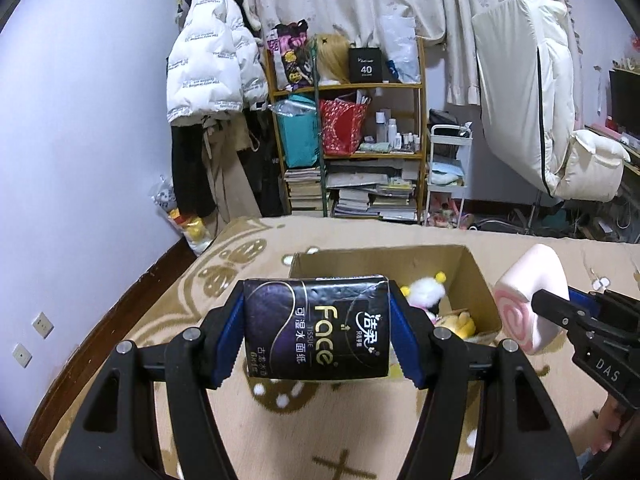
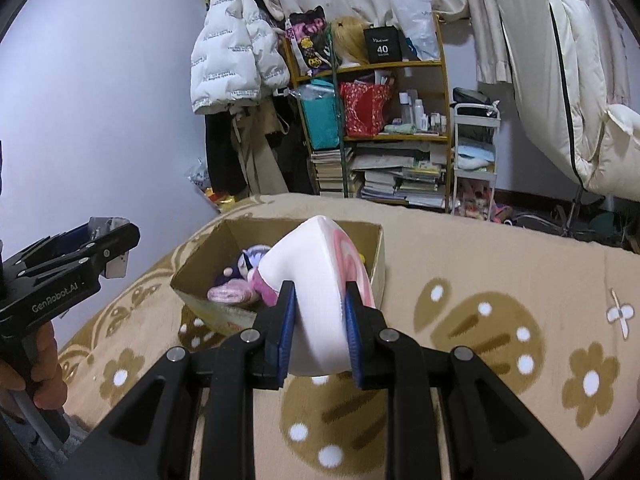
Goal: Organize soft objects
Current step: 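Lift the tissue pack with the left tool while the right tool lifts the swirl cushion over the box, then open both tools to drop the tissue pack and swirl cushion into the box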
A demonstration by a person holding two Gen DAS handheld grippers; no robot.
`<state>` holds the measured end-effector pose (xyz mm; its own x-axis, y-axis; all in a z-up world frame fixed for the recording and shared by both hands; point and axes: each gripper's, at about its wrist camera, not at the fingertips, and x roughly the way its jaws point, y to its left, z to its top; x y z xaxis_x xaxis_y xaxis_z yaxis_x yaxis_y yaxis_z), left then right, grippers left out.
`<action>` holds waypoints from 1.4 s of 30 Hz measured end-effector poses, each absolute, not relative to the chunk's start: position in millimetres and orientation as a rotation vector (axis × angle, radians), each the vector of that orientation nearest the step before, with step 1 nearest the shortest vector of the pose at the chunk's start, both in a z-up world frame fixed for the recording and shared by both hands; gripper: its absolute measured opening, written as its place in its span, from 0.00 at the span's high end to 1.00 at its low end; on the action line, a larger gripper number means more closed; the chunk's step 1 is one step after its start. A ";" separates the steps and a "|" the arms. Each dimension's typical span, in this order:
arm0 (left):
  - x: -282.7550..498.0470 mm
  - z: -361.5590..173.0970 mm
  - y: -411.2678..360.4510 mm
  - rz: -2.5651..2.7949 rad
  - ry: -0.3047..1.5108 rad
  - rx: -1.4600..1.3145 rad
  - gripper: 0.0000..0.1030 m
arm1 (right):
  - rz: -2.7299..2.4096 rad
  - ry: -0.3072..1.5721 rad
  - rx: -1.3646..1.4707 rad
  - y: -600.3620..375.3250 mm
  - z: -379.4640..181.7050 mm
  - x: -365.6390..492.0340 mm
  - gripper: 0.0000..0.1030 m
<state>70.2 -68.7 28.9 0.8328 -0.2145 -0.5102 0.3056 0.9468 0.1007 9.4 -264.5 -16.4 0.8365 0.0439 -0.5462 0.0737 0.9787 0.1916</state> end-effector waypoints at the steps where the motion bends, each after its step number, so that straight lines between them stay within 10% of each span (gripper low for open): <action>1: 72.0 29.9 -69.7 -0.285 0.511 0.173 0.38 | -0.020 0.574 0.205 -264.5 -16.2 11.7 0.76; 42: 154.5 -13.0 -105.2 -0.306 0.613 0.200 0.38 | 0.103 0.609 0.236 -261.4 -56.0 100.8 0.74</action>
